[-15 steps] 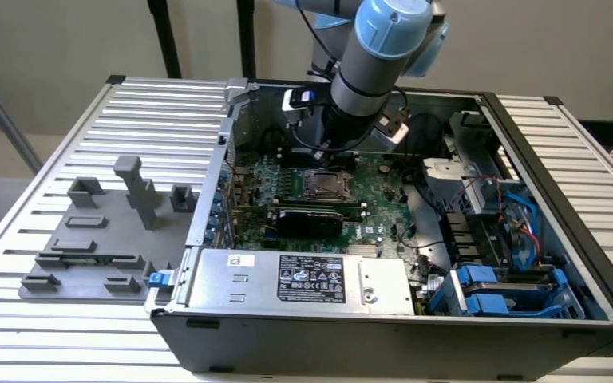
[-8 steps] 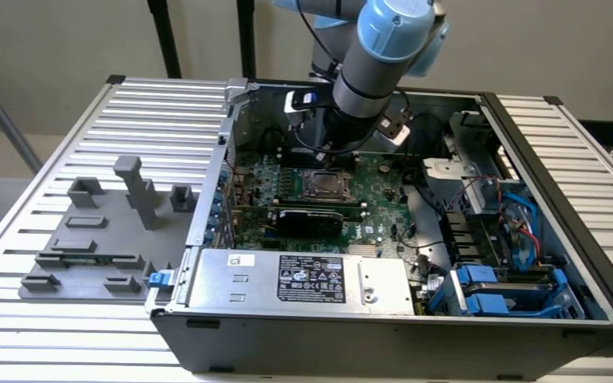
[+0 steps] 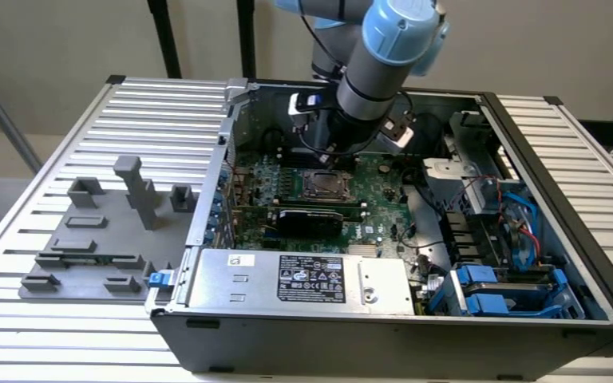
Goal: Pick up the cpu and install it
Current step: 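Install the first cpu locking lever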
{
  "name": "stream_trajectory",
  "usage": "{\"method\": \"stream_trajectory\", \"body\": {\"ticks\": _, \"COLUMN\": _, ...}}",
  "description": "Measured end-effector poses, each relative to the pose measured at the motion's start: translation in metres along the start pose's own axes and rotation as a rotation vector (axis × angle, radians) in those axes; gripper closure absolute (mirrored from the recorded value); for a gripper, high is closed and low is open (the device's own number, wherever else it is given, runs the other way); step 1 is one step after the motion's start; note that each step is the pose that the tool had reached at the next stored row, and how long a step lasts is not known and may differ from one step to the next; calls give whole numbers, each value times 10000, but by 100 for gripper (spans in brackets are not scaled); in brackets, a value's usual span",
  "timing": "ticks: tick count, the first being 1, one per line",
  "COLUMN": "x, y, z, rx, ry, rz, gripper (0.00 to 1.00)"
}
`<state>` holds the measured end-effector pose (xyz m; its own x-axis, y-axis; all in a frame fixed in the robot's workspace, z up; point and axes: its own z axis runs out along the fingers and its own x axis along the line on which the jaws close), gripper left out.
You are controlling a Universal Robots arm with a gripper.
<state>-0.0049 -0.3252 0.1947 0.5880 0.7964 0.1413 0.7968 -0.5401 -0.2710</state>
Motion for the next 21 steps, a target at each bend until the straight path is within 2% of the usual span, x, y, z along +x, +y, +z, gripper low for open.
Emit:
{"method": "stream_trajectory", "body": {"ticks": 10, "x": 18, "y": 52, "z": -2, "rx": 0, "ry": 8, "rz": -4, "gripper": 89}}
{"method": "stream_trajectory", "body": {"ticks": 18, "x": 2, "y": 62, "z": -7, "rx": 76, "ry": 181, "rz": -51, "gripper": 89}}
{"method": "stream_trajectory", "body": {"ticks": 21, "x": 1, "y": 64, "z": -7, "rx": 87, "ry": 265, "rz": -85, "gripper": 89}}
